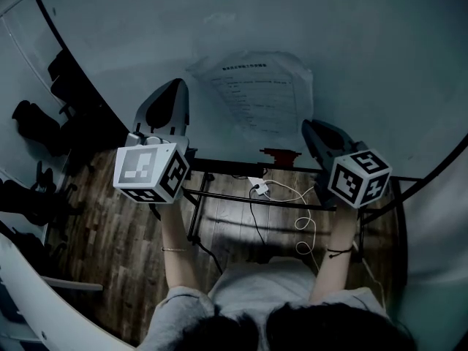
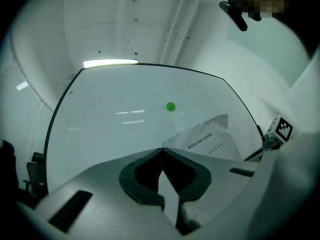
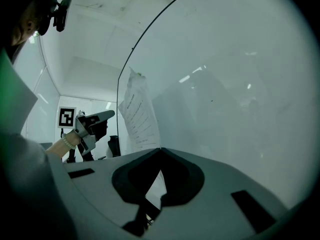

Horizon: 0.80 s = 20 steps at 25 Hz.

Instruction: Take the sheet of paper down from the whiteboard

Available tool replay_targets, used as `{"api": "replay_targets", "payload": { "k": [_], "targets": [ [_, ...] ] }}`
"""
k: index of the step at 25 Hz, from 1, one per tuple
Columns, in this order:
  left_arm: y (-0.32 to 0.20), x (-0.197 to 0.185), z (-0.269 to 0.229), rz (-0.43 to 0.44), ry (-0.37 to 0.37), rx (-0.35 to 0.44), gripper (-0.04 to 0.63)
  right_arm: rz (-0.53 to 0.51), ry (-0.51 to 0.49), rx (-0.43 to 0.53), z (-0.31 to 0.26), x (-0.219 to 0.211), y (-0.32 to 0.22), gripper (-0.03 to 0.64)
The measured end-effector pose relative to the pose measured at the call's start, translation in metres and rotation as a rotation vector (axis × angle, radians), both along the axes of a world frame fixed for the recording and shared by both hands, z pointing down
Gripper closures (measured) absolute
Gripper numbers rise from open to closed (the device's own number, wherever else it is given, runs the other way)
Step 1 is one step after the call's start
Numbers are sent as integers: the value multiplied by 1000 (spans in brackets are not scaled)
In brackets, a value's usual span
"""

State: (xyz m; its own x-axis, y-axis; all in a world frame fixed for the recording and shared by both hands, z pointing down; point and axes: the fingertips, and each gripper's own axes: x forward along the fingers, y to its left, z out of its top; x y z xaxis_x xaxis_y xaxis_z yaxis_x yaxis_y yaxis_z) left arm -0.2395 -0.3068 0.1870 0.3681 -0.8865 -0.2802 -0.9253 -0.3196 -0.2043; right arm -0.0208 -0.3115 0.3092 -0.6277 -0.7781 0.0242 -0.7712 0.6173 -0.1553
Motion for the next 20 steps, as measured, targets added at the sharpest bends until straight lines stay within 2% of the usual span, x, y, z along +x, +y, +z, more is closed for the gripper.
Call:
{"api": "replay_targets", "payload": {
  "k": [11,20],
  "targets": [
    [10,6,70,39,52,-200,591,0,5,-36,2,0,-4,617],
    [19,11,122,60,69,-303,591,0,-1,-43,16,-5,-7,617]
  ]
}}
